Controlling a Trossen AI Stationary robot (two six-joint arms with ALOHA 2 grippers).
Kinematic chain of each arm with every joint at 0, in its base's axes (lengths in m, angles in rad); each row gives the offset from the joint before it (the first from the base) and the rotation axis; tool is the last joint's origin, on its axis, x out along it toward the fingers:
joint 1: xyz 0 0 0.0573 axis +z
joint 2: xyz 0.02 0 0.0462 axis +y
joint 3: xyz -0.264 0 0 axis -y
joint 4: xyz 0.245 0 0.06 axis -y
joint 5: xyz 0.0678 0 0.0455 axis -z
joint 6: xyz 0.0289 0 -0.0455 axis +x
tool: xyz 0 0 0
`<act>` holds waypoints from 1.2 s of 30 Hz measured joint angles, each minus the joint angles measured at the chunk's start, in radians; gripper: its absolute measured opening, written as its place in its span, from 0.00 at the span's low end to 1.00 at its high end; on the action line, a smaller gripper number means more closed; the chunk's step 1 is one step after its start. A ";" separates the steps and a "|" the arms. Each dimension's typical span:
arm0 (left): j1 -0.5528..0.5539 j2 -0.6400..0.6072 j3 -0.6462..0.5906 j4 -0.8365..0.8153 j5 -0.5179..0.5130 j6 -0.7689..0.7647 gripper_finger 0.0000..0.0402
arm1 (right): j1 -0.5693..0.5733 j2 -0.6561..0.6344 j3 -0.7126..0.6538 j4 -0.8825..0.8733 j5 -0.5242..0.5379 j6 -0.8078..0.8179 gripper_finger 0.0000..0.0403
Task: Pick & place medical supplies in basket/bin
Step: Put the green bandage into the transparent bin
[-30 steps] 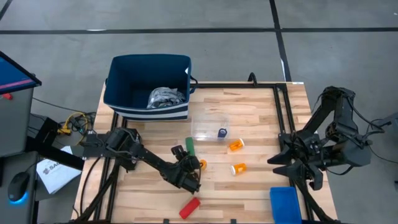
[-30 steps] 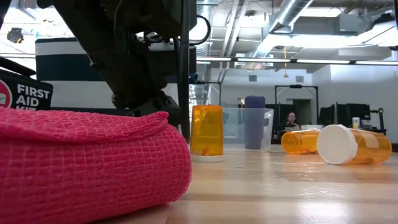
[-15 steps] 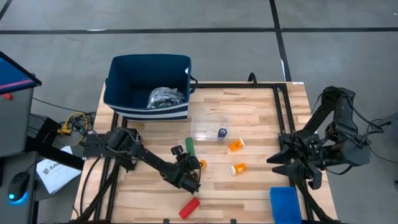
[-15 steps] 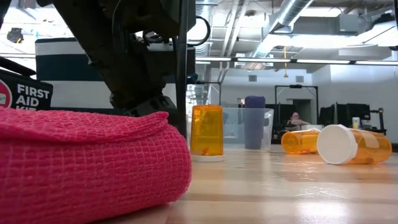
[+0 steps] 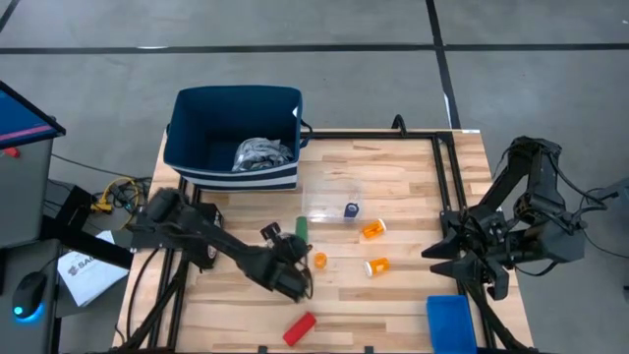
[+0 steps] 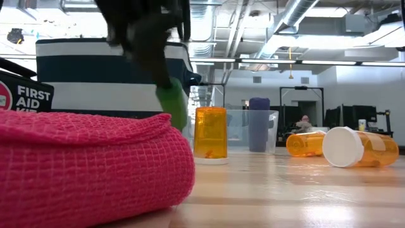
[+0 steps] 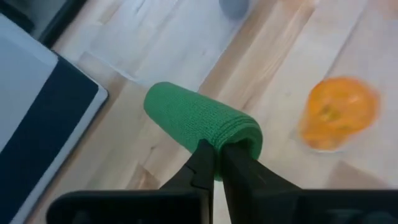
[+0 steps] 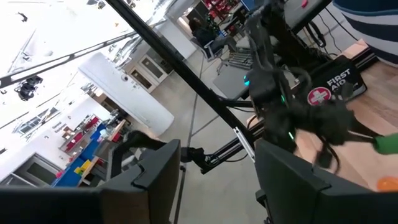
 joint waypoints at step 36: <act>0.389 -0.347 0.000 0.263 0.529 -0.527 0.01 | 0.013 0.000 0.000 0.065 0.000 -0.196 0.51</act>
